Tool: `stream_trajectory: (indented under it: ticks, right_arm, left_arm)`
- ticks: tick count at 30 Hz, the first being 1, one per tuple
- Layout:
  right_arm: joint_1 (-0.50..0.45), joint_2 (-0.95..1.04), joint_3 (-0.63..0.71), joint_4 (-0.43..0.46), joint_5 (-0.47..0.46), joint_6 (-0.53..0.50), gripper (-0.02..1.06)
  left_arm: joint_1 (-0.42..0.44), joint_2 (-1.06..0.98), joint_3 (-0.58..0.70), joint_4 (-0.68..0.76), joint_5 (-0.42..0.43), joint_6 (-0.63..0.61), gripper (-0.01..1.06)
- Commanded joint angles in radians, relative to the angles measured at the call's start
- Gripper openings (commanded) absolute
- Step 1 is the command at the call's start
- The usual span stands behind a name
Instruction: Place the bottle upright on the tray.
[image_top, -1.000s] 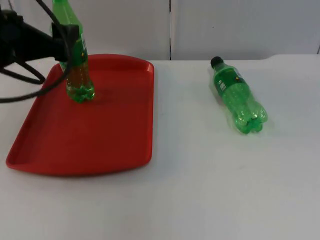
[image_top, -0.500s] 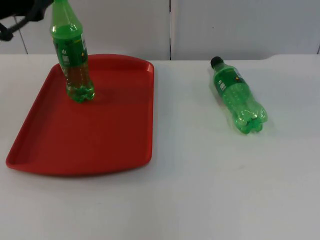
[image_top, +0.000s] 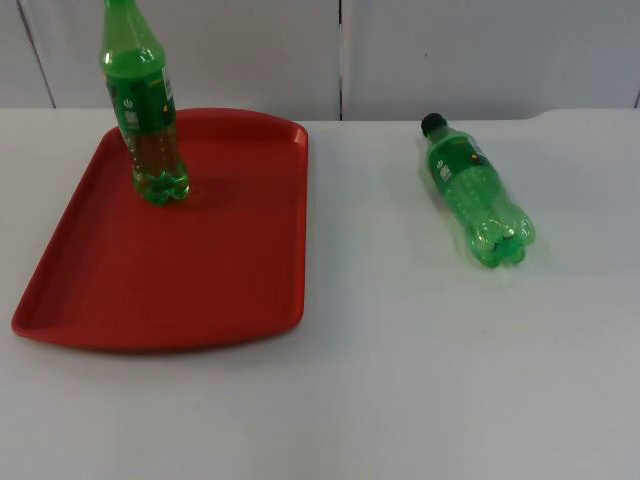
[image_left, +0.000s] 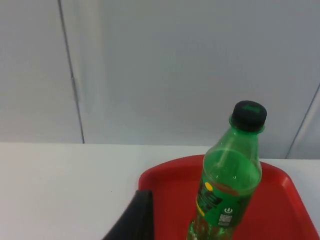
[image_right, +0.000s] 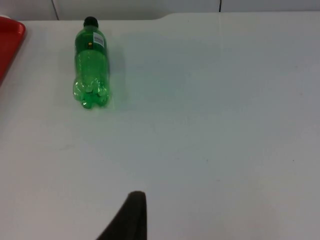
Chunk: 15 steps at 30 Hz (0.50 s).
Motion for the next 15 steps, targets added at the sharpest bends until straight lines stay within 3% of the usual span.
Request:
stream_trajectory:
  ticks: [1,9,15]
  right_arm:
    - [-0.007,-0.003,0.002,0.005,-0.003,-0.003,1.05]
    - [-0.007,-0.003,0.002,0.005,-0.003,-0.003,1.05]
    - [-0.007,-0.003,0.002,0.005,-0.003,-0.003,1.05]
  left_arm:
    - [-0.002,-0.039,0.003,0.002,0.036,-0.027,1.05]
    - [-0.074,-0.148,0.003,0.002,0.129,-0.036,1.05]
    - [-0.198,-0.175,0.003,0.006,0.212,-0.03,1.05]
